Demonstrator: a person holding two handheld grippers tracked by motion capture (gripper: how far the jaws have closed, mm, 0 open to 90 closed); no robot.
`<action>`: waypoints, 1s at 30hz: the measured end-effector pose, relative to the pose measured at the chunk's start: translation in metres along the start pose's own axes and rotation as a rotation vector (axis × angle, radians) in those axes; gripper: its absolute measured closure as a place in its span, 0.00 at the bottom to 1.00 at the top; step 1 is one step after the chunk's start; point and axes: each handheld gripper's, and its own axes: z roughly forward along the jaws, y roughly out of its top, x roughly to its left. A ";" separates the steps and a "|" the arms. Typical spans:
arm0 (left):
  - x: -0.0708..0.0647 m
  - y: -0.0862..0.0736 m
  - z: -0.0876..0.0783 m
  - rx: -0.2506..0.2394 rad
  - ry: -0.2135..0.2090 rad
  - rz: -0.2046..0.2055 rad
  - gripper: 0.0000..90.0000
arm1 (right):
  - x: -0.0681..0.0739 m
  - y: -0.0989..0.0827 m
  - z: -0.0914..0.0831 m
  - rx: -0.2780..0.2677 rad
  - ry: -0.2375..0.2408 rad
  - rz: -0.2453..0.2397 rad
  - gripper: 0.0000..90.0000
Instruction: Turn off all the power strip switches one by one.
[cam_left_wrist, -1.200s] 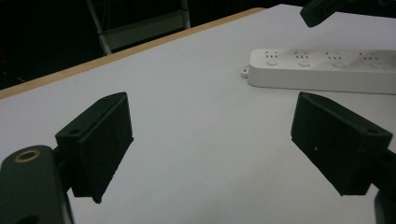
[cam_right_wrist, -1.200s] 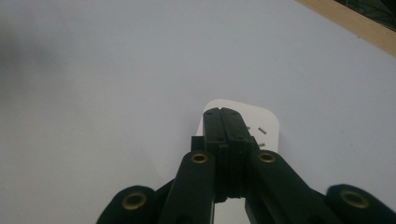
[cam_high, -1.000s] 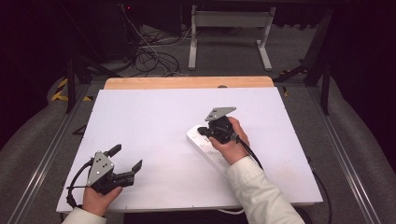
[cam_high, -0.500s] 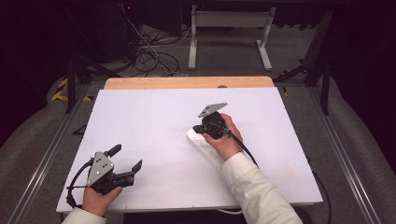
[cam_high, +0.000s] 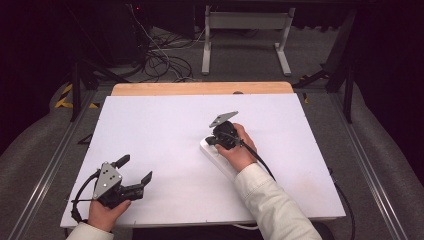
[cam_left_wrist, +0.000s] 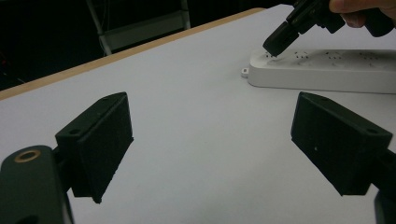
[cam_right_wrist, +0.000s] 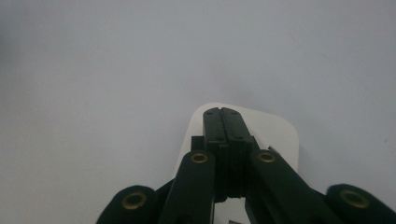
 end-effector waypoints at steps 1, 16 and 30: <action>0.000 0.000 0.000 0.000 0.000 0.000 0.15 | 0.000 0.000 0.001 0.002 0.003 0.000 1.00; 0.000 0.000 0.000 0.000 -0.001 -0.003 0.15 | 0.002 -0.001 0.005 0.026 0.015 -0.012 1.00; 0.000 0.000 0.000 0.002 -0.001 -0.001 0.15 | 0.003 -0.001 0.008 0.038 0.016 -0.008 1.00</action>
